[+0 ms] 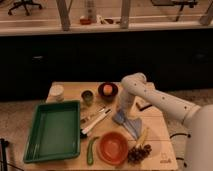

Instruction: Wipe table surface with sponge

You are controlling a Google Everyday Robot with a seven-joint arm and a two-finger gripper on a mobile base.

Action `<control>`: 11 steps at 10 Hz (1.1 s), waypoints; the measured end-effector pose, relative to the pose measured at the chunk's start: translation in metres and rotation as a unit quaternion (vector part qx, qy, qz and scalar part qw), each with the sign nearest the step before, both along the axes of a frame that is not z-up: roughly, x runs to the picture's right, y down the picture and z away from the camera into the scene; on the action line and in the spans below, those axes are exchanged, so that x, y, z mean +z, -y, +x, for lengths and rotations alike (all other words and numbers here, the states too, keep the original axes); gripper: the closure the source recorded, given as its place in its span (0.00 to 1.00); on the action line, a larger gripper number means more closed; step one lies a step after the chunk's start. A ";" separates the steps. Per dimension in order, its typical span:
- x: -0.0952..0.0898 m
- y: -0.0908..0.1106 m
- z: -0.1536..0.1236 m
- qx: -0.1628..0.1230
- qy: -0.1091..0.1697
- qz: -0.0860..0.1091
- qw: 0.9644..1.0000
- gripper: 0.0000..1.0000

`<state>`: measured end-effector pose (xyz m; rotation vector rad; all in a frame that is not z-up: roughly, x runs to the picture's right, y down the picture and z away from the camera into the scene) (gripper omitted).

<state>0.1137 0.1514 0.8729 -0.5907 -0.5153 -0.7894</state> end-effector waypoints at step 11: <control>0.042 0.024 0.036 0.024 -0.055 0.001 0.998 1.00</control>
